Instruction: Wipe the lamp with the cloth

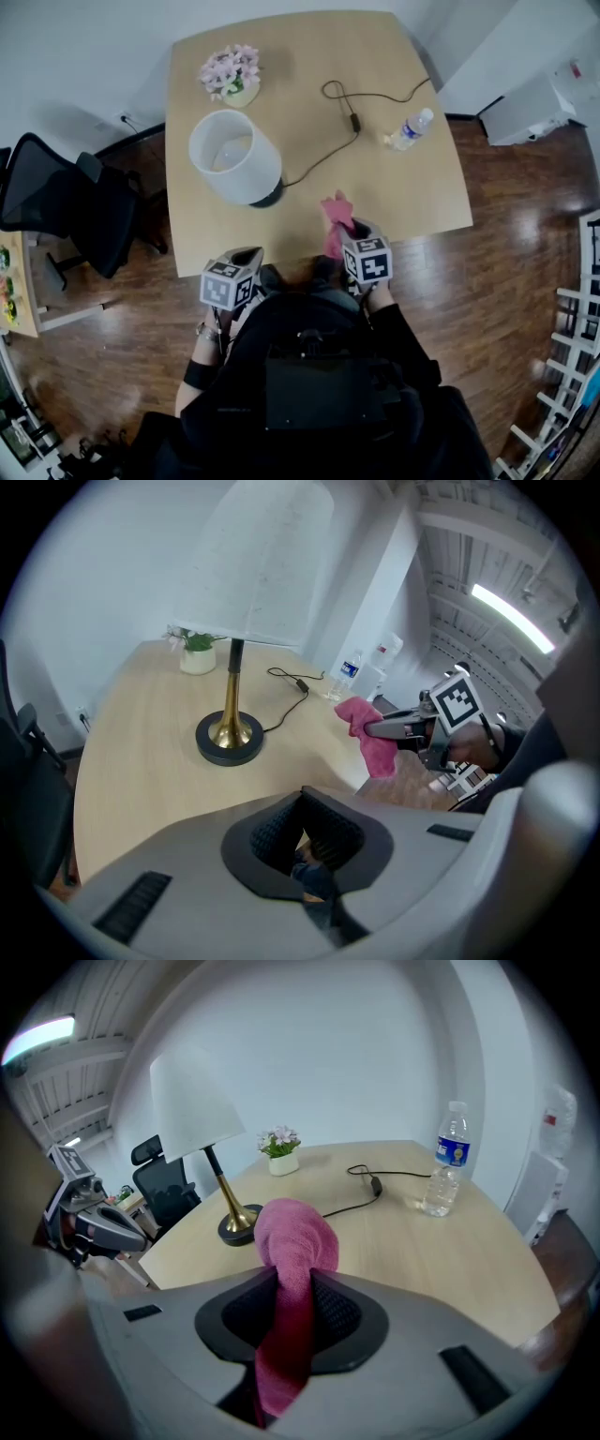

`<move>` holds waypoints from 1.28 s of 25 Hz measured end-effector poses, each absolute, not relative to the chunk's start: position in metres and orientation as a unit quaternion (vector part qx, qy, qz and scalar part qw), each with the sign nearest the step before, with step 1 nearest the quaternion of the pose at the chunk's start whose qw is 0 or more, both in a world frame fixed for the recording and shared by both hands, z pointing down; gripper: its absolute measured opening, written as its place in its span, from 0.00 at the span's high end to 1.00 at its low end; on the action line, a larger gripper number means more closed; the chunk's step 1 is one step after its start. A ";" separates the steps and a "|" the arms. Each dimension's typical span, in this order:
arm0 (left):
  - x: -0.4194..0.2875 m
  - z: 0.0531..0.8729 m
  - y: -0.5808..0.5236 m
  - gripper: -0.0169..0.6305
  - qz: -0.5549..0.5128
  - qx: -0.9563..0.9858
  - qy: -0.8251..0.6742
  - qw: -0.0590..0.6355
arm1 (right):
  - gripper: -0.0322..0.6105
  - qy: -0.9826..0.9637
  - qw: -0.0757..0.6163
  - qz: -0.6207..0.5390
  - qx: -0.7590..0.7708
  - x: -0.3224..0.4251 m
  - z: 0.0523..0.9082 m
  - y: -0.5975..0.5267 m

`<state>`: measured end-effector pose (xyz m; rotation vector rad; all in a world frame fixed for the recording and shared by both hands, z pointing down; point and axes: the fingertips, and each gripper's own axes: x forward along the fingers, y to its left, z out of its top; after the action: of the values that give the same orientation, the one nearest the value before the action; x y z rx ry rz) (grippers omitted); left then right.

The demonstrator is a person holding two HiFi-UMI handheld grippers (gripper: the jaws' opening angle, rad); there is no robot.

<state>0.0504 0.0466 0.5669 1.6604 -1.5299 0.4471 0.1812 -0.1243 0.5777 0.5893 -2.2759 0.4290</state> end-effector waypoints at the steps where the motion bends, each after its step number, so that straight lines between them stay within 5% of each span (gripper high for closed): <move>1: 0.049 0.567 0.047 0.99 0.178 0.659 -0.607 0.407 | 0.81 -0.883 0.373 0.164 0.235 0.183 0.582 -0.132; 21: 0.040 0.565 0.067 0.99 0.187 0.646 -0.619 0.406 | 0.77 -0.828 0.492 0.112 0.246 0.179 0.676 -0.199; 25: 0.035 0.563 0.067 0.99 0.182 0.649 -0.620 0.402 | 0.59 -0.833 0.478 0.107 0.256 0.174 0.663 -0.198; 32: 0.029 0.536 0.057 0.99 0.171 0.666 -0.621 0.375 | 0.53 -0.881 0.381 0.121 0.255 0.163 0.567 -0.179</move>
<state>0.0289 0.0569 0.5365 1.7060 -1.5909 0.4379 0.1631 -0.1789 0.5667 0.6500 -2.2477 0.3092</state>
